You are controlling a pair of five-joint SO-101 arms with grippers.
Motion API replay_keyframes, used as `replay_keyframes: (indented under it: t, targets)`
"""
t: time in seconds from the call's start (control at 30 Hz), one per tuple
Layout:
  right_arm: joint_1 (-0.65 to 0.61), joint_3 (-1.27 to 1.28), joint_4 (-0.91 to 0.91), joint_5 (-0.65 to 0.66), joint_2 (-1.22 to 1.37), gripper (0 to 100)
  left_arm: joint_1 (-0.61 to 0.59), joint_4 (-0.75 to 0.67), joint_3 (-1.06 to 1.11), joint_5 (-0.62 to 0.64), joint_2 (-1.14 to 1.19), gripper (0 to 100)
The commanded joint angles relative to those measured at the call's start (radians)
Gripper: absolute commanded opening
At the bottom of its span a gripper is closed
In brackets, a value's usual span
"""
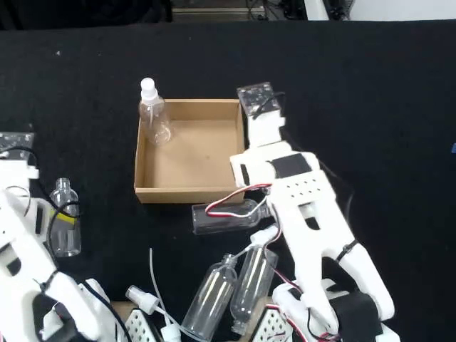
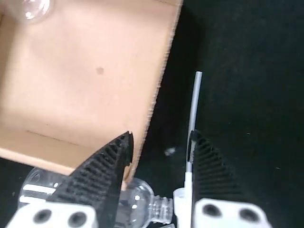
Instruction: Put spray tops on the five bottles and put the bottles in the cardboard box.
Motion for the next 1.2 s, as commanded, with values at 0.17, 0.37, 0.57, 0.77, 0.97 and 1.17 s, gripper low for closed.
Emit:
replay_keyframes:
  t: [0.17,0.37,0.57,0.77,0.97,1.17]
  targets:
    - [0.031,0.051,-0.100,0.006,-0.051,17.0,0.025,0.015,-0.265,0.121,0.358,33]
    - [0.032,0.062,-0.112,0.006,-0.051,17.0,0.101,0.008,-0.335,0.135,0.557,33]
    - [0.035,0.064,-0.112,0.006,-0.051,17.0,0.140,0.008,-0.329,0.135,0.608,33]
    - [0.034,0.064,-0.112,0.006,-0.053,17.0,0.140,-0.081,-0.248,0.130,0.601,29]
    - [0.035,0.065,-0.106,0.006,-0.051,17.0,0.117,-0.295,-0.107,0.086,0.589,22]
    - [0.032,0.093,-0.114,0.006,-0.058,17.0,-0.015,-0.255,-0.107,0.080,0.489,10]
